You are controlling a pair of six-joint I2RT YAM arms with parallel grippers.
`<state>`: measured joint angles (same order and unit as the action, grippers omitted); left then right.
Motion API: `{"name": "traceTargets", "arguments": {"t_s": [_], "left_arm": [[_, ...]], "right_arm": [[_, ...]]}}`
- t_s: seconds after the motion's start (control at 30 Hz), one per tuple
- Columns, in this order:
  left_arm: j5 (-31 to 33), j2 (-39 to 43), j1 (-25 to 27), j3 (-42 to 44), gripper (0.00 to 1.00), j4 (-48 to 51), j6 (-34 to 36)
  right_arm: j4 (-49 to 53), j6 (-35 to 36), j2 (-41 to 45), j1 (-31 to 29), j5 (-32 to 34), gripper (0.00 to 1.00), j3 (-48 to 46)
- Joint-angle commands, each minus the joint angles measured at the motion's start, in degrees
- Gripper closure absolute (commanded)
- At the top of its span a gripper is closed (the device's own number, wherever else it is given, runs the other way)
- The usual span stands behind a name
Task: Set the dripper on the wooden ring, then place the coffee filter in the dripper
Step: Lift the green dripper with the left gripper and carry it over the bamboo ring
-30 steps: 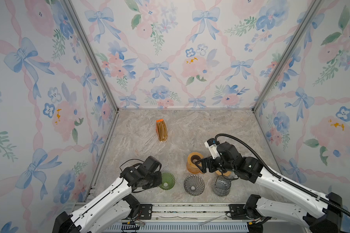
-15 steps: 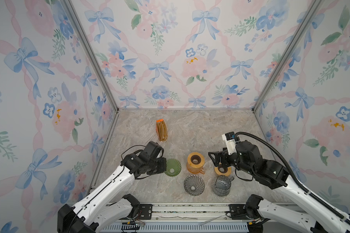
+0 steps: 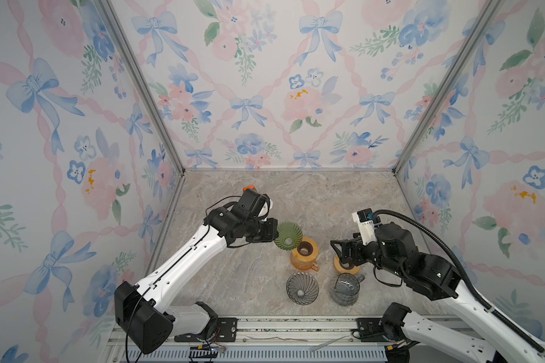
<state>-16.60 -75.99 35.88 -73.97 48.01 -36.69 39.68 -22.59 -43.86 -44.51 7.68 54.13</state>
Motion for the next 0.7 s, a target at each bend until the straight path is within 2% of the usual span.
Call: {"name": "traceTargets", "arguments": {"t_s": [0.0, 0.23, 0.67], "left_arm": [[-1.68, -3.78, 1.01, -4.32, 0.97, 0.9, 3.56], [-1.79, -12.21, 4.22, -11.71, 0.96, 1.69, 5.54], [-1.69, -16.35, 6.49, -12.44, 0.96, 3.85, 7.14]], "right_arm": [[0.9, -1.07, 1.17, 0.5, -0.99, 0.04, -1.43], [2.47, -2.77, 1.76, 0.5, 0.14, 0.04, -2.27], [3.47, -3.99, 2.02, 0.52, 0.91, 0.04, -3.74]]}}
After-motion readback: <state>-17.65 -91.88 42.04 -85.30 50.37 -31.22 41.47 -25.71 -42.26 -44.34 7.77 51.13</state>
